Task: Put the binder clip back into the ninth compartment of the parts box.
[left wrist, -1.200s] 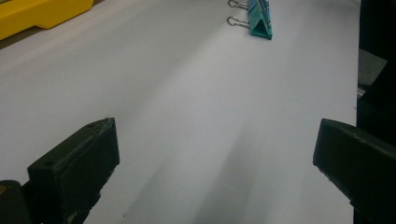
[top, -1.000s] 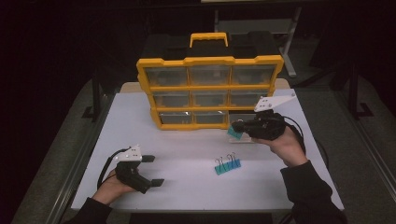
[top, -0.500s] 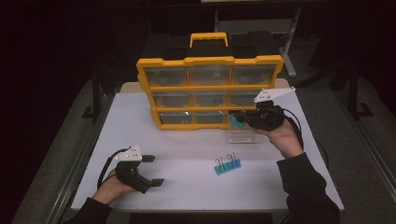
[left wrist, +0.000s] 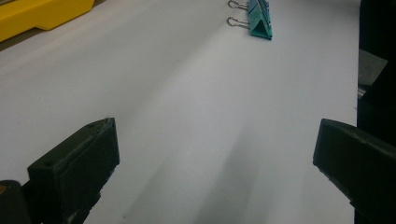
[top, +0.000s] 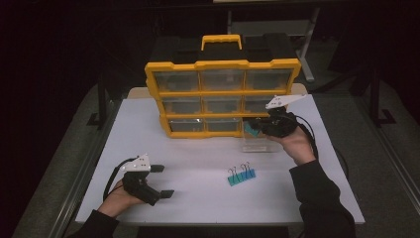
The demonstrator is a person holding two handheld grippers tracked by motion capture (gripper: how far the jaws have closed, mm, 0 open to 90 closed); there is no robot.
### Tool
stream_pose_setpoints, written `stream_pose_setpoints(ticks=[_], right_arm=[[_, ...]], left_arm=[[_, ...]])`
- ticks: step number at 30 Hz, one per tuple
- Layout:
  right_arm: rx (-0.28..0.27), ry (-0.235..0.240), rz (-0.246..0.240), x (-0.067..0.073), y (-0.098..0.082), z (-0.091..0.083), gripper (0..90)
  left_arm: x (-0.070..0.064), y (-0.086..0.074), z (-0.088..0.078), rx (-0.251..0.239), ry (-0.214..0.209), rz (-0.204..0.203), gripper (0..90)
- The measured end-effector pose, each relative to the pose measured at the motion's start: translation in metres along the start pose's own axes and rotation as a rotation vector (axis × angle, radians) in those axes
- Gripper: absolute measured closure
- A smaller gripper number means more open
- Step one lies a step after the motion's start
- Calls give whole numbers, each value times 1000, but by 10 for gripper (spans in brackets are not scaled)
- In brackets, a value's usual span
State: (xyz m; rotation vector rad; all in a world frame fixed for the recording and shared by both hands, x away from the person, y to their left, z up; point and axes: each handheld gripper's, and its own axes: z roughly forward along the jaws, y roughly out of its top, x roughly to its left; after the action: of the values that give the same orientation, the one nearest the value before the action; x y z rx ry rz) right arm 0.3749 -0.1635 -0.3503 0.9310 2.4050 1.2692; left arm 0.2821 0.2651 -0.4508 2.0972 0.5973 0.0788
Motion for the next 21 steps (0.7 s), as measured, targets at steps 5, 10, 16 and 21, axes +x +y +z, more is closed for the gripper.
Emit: stream_pose_setpoints(ticks=[5, 10, 16, 21], right_arm=[[24, 0, 5, -2, -5, 7, 870], [49, -2, 4, -2, -8, 12, 869], [79, 2, 15, -4, -12, 17, 869], [60, 8, 24, -4, -11, 15, 786]], left_arm=[[0, 0, 0, 0, 0, 1, 0], [0, 0, 0, 0, 0, 1, 0], [-1, 0, 0, 1, -1, 3, 0], [0, 0, 0, 0, -2, 4, 0]])
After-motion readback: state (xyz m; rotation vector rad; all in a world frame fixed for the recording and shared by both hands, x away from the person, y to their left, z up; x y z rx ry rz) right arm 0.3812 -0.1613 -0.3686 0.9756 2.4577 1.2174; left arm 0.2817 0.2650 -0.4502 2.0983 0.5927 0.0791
